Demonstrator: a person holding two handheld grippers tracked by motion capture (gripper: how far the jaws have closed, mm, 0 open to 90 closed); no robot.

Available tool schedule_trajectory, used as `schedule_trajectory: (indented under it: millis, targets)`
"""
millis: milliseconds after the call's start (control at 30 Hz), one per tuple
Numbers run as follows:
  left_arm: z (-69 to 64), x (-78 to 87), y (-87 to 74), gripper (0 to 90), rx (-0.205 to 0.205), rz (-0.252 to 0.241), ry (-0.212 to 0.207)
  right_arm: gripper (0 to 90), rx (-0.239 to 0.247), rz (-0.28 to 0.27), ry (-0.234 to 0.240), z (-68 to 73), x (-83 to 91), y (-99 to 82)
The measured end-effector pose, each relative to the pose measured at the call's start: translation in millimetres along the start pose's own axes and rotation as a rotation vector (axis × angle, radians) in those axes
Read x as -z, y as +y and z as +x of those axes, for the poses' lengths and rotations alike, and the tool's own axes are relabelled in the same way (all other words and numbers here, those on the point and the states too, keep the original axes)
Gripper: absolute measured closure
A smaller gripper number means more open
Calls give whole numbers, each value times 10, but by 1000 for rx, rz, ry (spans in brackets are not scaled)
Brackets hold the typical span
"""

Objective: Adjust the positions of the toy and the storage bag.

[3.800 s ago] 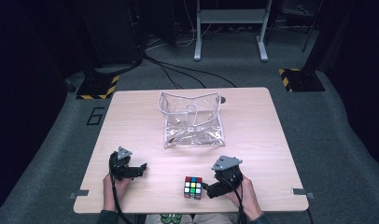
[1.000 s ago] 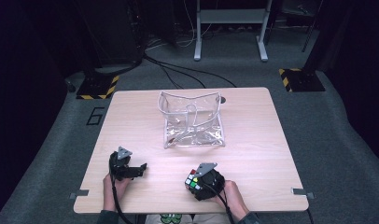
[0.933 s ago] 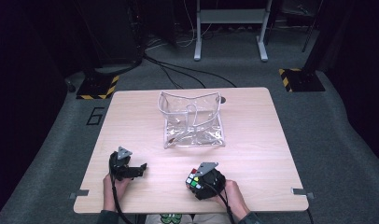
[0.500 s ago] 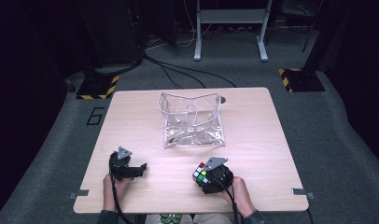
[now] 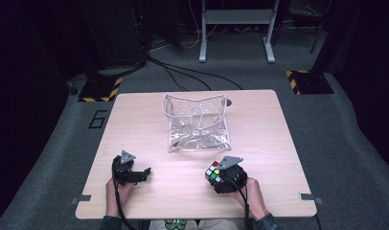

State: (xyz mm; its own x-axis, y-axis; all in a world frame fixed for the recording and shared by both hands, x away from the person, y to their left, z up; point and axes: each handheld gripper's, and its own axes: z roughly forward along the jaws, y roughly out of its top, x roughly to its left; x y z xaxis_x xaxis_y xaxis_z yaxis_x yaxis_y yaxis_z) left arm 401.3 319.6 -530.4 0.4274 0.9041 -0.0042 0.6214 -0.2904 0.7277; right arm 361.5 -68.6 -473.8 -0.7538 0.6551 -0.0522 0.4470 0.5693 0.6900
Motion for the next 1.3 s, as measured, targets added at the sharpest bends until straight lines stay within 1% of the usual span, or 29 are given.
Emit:
schedule_trajectory:
  millis: [133, 200, 233, 300, 333, 400, 500, 533, 567, 733, 800, 900, 933, 967, 1000, 1033, 1100, 1200, 1267, 1300]
  targets:
    - [0, 0, 0, 71, 0, 0, 0, 330, -7, 0, -13, -48, 26, 1]
    - [0, 0, 0, 71, 0, 0, 0, 330, -25, 1, -22, -64, 43, 2]
    - [0, 0, 0, 71, 0, 0, 0, 331, -10, -3, -24, -86, 48, 7]
    - [0, 0, 0, 71, 1, 0, 0, 331, -7, -9, -32, -111, 57, 10]
    - [0, 0, 0, 71, 1, 0, 0, 330, -17, -7, -34, -117, 63, 13]
    - [0, 0, 0, 71, 0, 0, 0, 331, -13, -8, -41, -143, 69, 17]
    - [0, 0, 0, 71, 0, 0, 0, 330, -26, -5, -46, -171, 87, 24]
    - [0, 0, 0, 71, 0, 0, 0, 331, -21, -10, -51, -187, 92, 27]
    - [0, 0, 0, 71, 0, 0, 0, 331, -27, -8, -52, -197, 101, 29]
    - [0, 0, 0, 71, 0, 0, 0, 331, -24, -19, -67, -273, 135, 45]
    - [0, 0, 0, 71, 0, 0, 0, 331, -35, -17, -74, -297, 159, 57]
    - [0, 0, 0, 71, 0, 0, 0, 331, -32, -24, -83, -347, 184, 81]
    - [0, 0, 0, 71, 1, 0, 0, 331, -42, -21, -84, -350, 192, 87]
    - [0, 0, 0, 71, 0, 0, 0, 331, -32, -28, -91, -372, 197, 97]
    - [0, 0, 0, 71, 0, 0, 0, 331, -36, -24, -90, -379, 208, 104]
    - [0, 0, 0, 71, 0, 0, 0, 330, -52, -18, -92, -376, 217, 108]
    - [0, 0, 0, 71, 0, 0, 0, 331, -35, -27, -97, -405, 224, 121]
    - [0, 0, 0, 71, 0, 0, 0, 331, -48, -20, -102, -430, 240, 137]
    - [0, 0, 0, 71, 1, 0, 0, 331, -33, -25, -106, -458, 243, 148]
    - [0, 0, 0, 71, 1, 0, 0, 331, -44, -25, -108, -462, 247, 154]
